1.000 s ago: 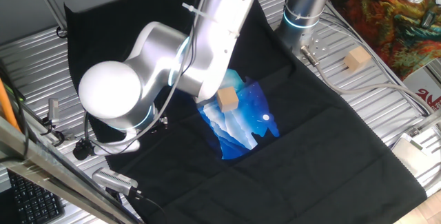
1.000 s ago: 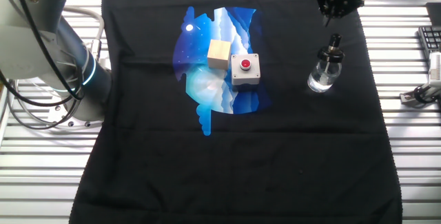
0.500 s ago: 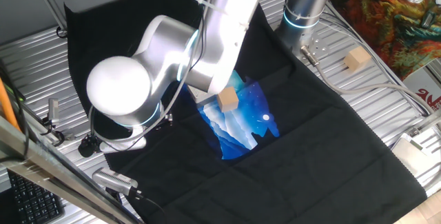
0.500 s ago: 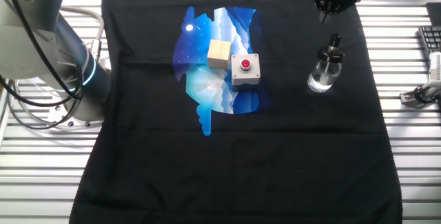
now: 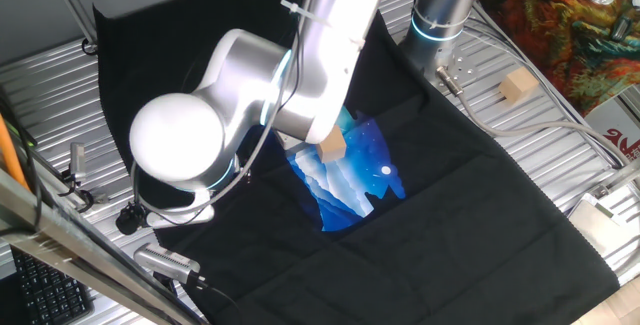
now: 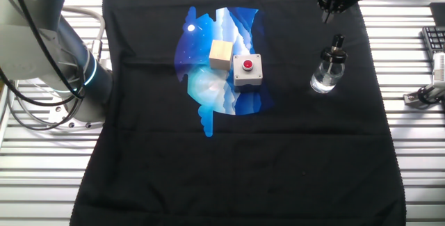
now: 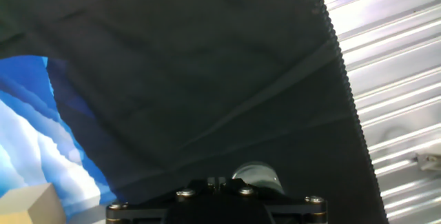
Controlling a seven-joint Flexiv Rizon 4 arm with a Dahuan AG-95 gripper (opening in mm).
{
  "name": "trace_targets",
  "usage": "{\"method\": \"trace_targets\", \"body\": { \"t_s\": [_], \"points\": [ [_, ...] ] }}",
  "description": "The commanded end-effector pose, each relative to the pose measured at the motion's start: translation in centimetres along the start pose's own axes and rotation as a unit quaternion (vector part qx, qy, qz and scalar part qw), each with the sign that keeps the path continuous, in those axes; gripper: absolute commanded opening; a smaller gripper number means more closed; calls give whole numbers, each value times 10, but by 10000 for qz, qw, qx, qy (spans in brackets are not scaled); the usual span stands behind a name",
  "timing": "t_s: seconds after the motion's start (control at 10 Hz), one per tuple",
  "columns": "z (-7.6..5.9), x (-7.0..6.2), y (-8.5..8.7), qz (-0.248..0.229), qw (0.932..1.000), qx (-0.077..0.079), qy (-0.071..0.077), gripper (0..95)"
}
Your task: Screw the lid onto the jar
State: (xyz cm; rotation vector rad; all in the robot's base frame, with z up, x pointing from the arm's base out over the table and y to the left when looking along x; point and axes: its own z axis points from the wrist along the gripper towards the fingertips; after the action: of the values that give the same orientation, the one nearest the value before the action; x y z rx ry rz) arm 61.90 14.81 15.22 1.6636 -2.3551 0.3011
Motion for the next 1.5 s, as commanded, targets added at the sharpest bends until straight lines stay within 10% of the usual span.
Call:
{"method": "trace_targets", "body": {
  "t_s": [0.1,1.5],
  "points": [
    [-1,4,1,57,9999,16,137,0],
    [-6,9,-3,37,9995,160,268,0]
  ]
}}
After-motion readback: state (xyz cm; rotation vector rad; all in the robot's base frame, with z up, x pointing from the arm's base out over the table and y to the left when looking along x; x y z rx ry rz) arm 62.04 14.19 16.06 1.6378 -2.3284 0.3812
